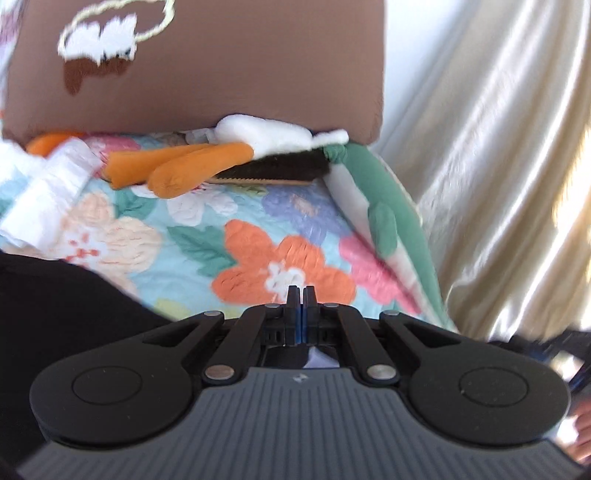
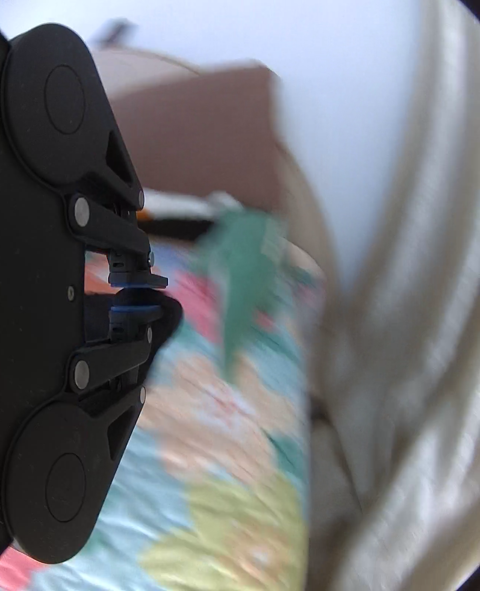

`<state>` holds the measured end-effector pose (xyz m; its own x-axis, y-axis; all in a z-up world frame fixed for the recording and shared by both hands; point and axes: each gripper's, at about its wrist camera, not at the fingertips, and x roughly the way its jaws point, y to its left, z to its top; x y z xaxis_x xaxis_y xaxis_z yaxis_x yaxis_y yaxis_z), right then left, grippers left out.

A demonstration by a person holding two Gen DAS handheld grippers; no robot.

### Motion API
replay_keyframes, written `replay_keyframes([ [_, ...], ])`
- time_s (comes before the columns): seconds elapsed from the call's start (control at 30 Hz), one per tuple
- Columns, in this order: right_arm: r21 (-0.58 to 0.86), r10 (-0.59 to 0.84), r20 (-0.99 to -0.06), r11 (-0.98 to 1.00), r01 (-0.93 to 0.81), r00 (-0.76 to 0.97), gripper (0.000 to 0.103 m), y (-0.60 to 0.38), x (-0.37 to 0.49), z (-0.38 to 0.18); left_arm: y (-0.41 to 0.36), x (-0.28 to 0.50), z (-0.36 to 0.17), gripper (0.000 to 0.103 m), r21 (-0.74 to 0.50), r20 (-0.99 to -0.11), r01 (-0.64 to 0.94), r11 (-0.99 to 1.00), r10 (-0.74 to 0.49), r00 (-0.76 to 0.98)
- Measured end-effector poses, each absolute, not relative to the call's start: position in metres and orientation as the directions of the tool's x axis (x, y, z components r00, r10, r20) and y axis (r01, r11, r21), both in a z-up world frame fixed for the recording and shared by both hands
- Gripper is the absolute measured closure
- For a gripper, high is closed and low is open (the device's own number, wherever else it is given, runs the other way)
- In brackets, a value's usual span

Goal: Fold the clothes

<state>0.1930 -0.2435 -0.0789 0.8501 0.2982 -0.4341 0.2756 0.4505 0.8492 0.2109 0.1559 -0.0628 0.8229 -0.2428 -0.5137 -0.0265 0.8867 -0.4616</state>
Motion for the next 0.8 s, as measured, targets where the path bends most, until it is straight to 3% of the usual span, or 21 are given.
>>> replay_keyframes([
  [0.03, 0.826, 0.229, -0.444, 0.480, 0.296, 0.866, 0.060, -0.244, 0.195, -0.084, 0.153, 0.222, -0.068, 0.103, -0.450, -0.525, -0.046, 0.892, -0.223, 0.821],
  [0.07, 0.788, 0.187, -0.470, 0.528, 0.315, 0.863, 0.057, -0.242, 0.197, -0.087, 0.150, 0.234, -0.074, 0.103, -0.445, -0.532, -0.046, 0.894, -0.223, 0.817],
  [0.27, 0.620, 0.253, -0.521, 0.769, 0.157, 0.815, 0.053, -0.217, 0.203, -0.094, 0.143, 0.265, -0.096, 0.103, -0.448, -0.594, -0.095, 0.889, -0.216, 0.775],
  [0.47, 0.574, 0.339, -0.612, 0.812, 0.106, 0.715, 0.041, -0.201, 0.219, -0.116, 0.146, 0.255, -0.098, 0.103, -0.450, -0.588, -0.081, 0.889, -0.227, 0.776],
  [0.5, 0.564, 0.344, -0.623, 0.820, 0.099, 0.702, 0.043, -0.197, 0.222, -0.121, 0.147, 0.253, -0.097, 0.103, -0.453, -0.586, -0.076, 0.888, -0.233, 0.776],
  [0.57, 0.520, 0.329, -0.652, 0.849, 0.088, 0.683, 0.094, -0.189, 0.224, -0.123, 0.149, 0.249, -0.094, 0.103, -0.460, -0.582, -0.066, 0.885, -0.245, 0.775],
  [0.67, 0.585, 0.385, -0.593, 0.809, 0.050, 0.707, 0.093, -0.197, 0.219, -0.109, 0.152, 0.242, -0.090, 0.103, -0.475, -0.578, -0.050, 0.879, -0.268, 0.771],
  [0.8, 0.770, 0.485, -0.382, 0.638, -0.020, 0.787, 0.093, -0.226, 0.200, -0.060, 0.155, 0.232, -0.084, 0.103, -0.529, -0.564, -0.015, 0.848, -0.338, 0.753],
])
